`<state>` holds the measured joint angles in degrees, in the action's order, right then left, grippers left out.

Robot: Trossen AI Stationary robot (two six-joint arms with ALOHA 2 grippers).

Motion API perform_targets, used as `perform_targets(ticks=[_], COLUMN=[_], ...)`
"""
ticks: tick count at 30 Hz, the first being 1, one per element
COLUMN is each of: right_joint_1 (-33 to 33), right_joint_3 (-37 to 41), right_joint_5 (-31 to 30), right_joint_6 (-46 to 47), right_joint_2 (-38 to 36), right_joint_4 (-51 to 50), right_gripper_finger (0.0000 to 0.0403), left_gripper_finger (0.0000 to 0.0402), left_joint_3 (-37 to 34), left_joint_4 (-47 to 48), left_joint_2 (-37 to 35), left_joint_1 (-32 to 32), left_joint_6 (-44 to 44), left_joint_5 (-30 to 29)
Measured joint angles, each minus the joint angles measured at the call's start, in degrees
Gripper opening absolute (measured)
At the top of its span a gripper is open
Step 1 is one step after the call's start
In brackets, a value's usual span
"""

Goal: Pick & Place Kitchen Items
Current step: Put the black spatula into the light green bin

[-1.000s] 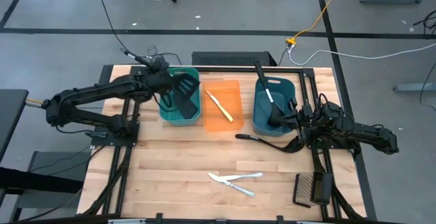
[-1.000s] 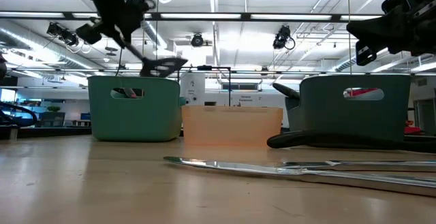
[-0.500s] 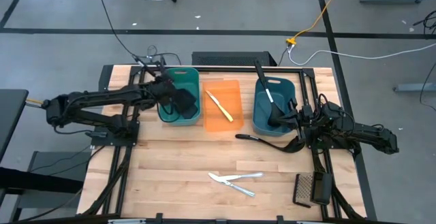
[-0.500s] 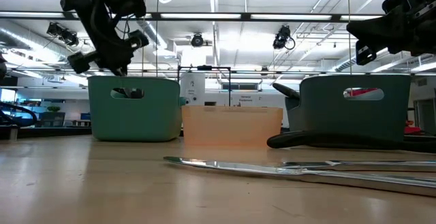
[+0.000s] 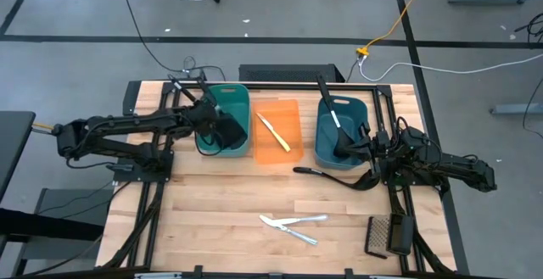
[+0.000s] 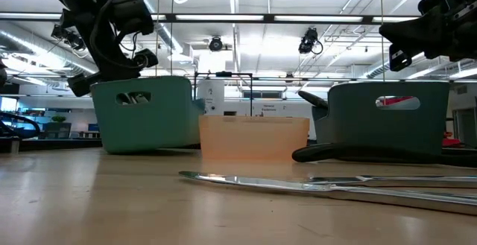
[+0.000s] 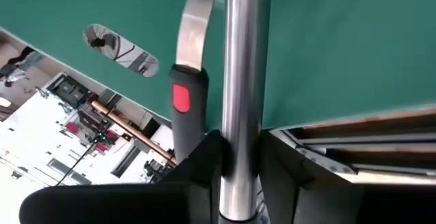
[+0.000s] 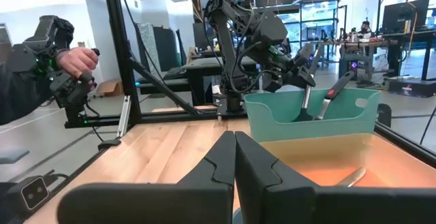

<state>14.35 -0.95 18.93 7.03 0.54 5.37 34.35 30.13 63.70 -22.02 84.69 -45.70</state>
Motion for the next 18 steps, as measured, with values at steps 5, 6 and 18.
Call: perform_targets(ticks=[5, 6, 18], right_joint_1=[0.02, 0.00, 0.01], right_joint_3=[0.00, 0.00, 0.00], right_joint_5=[-0.01, -0.02, 0.00], right_joint_6=[0.45, 0.49, 0.61], right_joint_2=[0.00, 0.00, -0.01], right_joint_4=[-0.02, -0.02, -0.07], right_gripper_finger=[0.0007, 0.0007, 0.0007], left_gripper_finger=[0.0078, 0.0088, 0.0144], left_joint_3=[-0.16, -0.20, 3.74], left_joint_4=[-1.77, -2.35, -4.26], left_joint_2=[0.04, 0.00, -0.48], left_joint_1=[-0.54, -0.53, 0.77], left_joint_6=[0.53, 1.21, -0.31], left_joint_5=[0.45, -0.09, -6.07])
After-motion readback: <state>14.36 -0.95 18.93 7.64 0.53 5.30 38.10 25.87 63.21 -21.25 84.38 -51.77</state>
